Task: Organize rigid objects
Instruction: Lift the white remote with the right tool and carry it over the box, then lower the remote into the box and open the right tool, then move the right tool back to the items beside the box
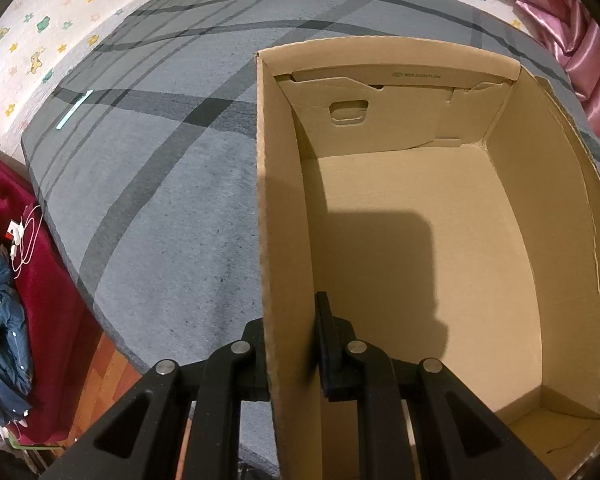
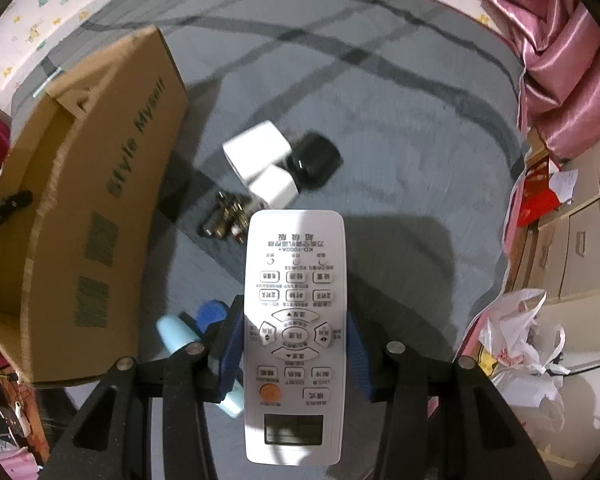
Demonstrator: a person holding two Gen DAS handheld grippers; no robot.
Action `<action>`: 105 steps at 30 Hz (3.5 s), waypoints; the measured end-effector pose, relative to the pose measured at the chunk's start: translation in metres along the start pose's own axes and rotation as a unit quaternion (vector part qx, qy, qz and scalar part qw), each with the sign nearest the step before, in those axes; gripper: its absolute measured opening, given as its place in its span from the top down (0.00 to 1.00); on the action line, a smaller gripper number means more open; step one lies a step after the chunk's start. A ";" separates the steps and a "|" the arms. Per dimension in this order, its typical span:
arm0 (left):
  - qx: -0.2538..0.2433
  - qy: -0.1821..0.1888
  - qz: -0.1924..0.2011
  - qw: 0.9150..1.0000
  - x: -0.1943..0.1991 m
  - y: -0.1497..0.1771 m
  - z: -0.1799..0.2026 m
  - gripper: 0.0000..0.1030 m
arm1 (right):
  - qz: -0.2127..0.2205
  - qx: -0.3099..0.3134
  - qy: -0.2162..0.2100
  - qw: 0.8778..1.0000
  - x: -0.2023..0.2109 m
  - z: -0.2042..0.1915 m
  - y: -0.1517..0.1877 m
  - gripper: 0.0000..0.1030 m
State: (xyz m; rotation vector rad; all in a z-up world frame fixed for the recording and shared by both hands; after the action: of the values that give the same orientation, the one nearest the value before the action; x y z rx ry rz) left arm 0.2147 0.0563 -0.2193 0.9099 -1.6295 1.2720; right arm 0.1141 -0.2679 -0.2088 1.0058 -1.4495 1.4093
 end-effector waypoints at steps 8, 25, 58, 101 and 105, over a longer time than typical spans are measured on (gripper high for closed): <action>-0.001 -0.004 0.000 1.000 -0.001 0.001 -0.001 0.84 | 0.035 0.021 -0.016 0.999 0.046 -0.026 -0.037 0.52; 0.007 -0.003 -0.001 1.000 -0.004 0.003 -0.004 0.84 | 0.076 0.067 -0.070 0.992 0.082 -0.121 -0.085 0.52; 0.018 0.012 -0.001 1.000 -0.005 0.005 -0.006 0.84 | -0.027 0.075 -0.098 0.992 -0.037 -0.233 -0.120 0.52; 0.020 0.019 -0.003 1.000 -0.006 0.005 -0.006 0.87 | -0.004 0.090 -0.074 0.993 -0.015 -0.230 -0.124 0.52; 0.018 0.017 -0.004 1.000 -0.006 0.005 -0.005 0.87 | 0.005 0.087 -0.068 0.994 -0.001 -0.218 -0.128 0.46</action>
State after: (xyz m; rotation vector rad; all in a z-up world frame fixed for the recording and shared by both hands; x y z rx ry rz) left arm 0.2132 0.0626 -0.2261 0.9116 -1.5803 1.3085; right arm 0.2452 -0.0549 -0.1706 1.2267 -1.4496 1.5190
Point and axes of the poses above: each gripper's, at about its wrist camera, not at the fingertips, and x roughly against the way its jaws point, z to its right, y to its underside, the point moved 9 cm from there along -x, roughly the way its jaws point, and after that the axes turned 1 degree about z, right-handed, at the moved point
